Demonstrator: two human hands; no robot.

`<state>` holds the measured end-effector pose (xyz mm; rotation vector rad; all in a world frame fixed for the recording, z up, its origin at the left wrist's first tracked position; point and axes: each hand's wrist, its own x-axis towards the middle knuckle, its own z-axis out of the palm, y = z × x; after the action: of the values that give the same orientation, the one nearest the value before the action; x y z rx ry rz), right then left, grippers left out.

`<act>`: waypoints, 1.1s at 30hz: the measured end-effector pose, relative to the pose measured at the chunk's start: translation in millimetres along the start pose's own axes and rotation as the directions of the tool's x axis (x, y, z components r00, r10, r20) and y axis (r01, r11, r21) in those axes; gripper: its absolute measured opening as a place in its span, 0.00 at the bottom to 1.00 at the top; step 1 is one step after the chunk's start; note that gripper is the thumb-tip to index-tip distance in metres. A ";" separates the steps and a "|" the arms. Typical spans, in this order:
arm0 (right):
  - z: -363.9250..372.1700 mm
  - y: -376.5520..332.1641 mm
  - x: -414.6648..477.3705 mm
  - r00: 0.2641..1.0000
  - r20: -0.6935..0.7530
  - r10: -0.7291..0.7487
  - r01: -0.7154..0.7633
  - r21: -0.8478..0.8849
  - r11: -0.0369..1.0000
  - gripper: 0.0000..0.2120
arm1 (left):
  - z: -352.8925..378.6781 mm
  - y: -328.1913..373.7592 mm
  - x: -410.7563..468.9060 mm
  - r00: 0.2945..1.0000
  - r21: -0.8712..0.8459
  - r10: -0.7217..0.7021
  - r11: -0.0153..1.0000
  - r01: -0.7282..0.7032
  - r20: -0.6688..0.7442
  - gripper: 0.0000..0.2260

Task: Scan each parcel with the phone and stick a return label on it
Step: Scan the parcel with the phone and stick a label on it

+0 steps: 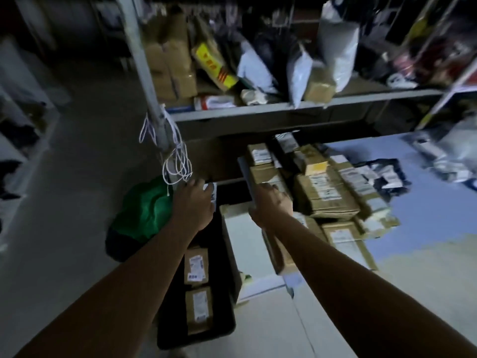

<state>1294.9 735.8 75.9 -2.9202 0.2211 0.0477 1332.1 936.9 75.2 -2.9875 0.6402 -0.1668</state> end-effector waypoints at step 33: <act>57.2 229.2 -41.3 0.969 0.245 0.009 -0.108 0.392 0.914 0.13 | 115.2 271.6 -51.2 0.706 -0.786 -0.507 0.085 0.612 0.495 0.18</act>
<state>1218.3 532.5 -25.6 -2.4671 0.2459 0.3224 1190.4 717.6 -71.3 -4.1088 -0.9465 0.5352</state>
